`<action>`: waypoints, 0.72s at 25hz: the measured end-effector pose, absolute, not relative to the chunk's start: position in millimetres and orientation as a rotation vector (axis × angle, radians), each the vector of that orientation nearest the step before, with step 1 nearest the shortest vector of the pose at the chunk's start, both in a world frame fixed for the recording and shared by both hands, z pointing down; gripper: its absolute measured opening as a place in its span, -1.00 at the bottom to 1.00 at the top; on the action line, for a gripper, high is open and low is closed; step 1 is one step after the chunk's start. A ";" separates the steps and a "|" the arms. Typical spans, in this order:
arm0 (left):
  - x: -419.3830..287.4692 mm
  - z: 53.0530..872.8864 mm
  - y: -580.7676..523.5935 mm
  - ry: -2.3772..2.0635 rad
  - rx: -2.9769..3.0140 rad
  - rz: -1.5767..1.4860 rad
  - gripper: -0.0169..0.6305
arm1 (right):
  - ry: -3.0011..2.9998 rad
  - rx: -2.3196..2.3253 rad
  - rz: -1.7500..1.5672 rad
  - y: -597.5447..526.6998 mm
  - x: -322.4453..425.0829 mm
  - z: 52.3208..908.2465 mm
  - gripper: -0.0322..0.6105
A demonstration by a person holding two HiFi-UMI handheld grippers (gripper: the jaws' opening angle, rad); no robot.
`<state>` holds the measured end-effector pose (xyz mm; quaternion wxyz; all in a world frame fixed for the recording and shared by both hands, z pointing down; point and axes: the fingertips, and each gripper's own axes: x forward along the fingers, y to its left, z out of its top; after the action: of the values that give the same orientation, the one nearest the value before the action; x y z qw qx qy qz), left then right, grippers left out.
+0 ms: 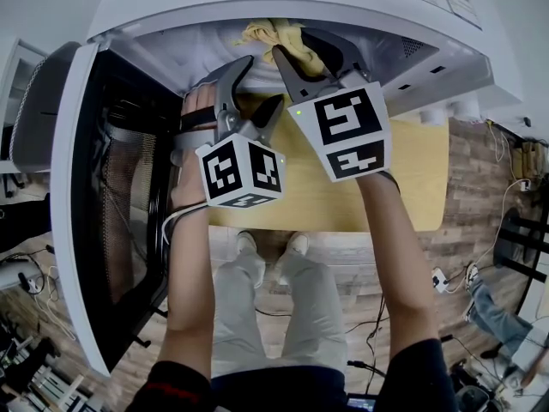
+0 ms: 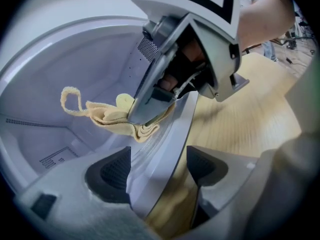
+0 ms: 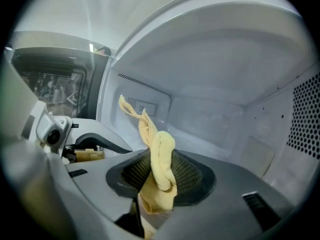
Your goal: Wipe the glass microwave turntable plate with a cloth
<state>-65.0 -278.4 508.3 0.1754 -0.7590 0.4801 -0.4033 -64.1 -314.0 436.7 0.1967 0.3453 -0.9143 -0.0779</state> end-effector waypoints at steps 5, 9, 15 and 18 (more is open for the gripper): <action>-65.7 507.9 -278.9 1.363 -2.143 -1.143 0.12 | -2.565 0.983 -0.204 -310.9 -56.2 435.3 -0.49; -67.1 508.8 -279.8 1.376 -2.144 -1.146 0.12 | -2.561 0.988 -0.194 -306.7 -51.8 435.7 -0.50; -67.3 508.4 -278.6 1.390 -2.167 -1.135 0.12 | -2.563 0.995 -0.134 -300.0 -42.3 434.9 -0.50; -66.3 507.4 -279.3 1.400 -2.177 -1.120 0.12 | -2.569 1.010 -0.091 -296.3 -34.9 432.6 -0.50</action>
<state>-66.3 -279.3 507.4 0.1600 -0.7619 0.4900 -0.3921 -34.9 -296.3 432.6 0.1889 0.3591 -0.9134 -0.0323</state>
